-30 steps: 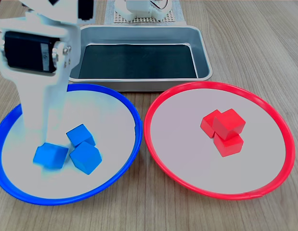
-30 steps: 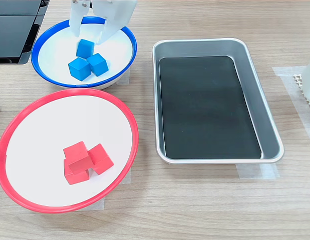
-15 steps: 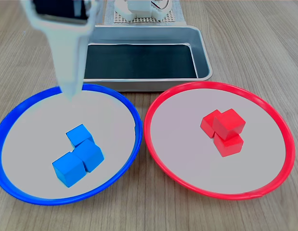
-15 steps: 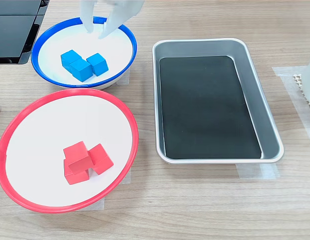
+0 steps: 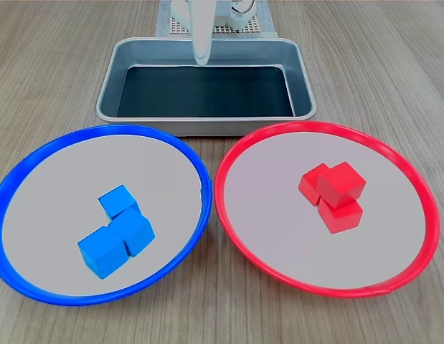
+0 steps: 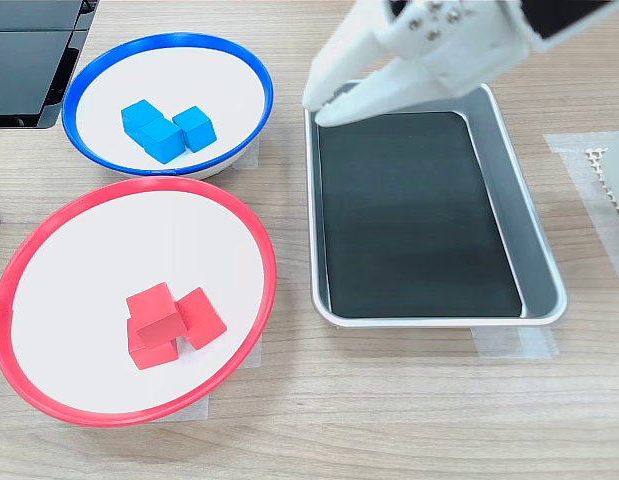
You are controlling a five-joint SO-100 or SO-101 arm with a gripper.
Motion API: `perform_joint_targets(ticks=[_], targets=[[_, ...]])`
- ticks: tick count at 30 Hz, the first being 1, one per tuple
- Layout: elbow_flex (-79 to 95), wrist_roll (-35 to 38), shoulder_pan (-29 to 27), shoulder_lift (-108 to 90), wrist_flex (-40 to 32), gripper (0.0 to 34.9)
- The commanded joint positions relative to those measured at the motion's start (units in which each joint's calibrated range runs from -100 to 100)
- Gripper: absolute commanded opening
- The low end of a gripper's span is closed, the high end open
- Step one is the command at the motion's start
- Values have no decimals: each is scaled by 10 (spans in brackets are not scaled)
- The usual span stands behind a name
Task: Relocate any blue block in the red dish to the blue dish, correcting any misplacements.
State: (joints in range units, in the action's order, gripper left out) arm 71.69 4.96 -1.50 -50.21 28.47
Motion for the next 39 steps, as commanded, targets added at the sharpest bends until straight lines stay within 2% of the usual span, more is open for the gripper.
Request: perform_joint_targets(ticks=[1, 8, 14, 22, 39], targets=[[89, -6, 1, -130, -5, 0], [198, -9, 12, -355, 157, 0], [232, -9, 13, -430, 226, 0], [254, -12, 12, -477, 268, 0], [256, -17, 9, -488, 275, 0]])
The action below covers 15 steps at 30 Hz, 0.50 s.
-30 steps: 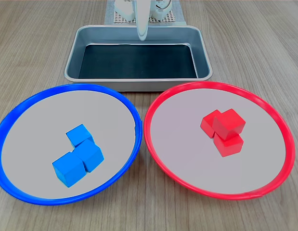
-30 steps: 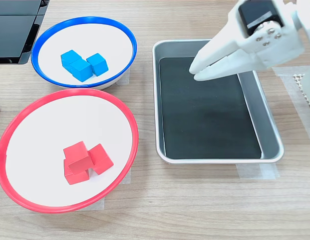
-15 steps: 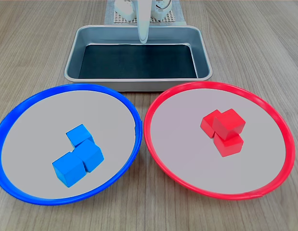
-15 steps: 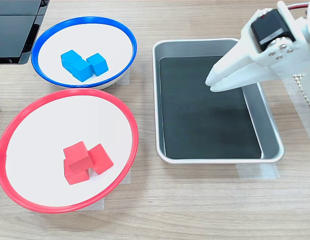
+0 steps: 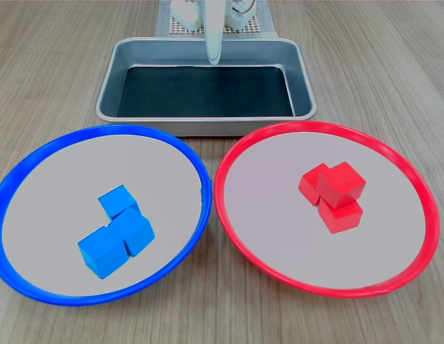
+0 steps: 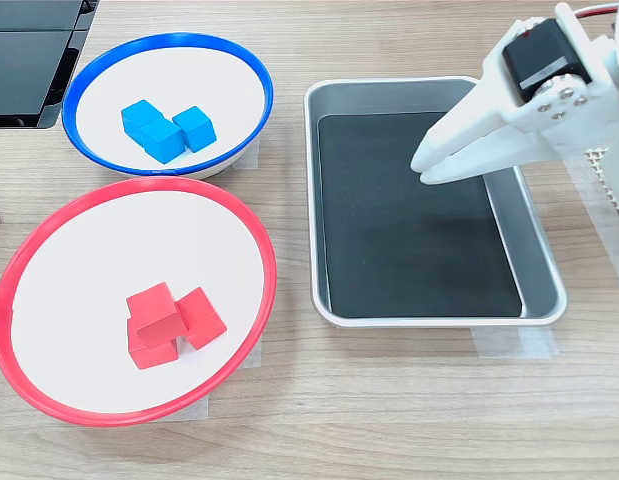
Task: Relocate any blue block in the red dish to the blue dish, correcting any misplacements.
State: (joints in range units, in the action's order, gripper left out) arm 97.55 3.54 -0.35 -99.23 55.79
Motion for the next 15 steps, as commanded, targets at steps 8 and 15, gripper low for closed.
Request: perform_joint_targets(ticks=[8, 15], targets=[[-3, -2, -3, 3, 2, 0], [-3, 0, 1, 3, 2, 0]])
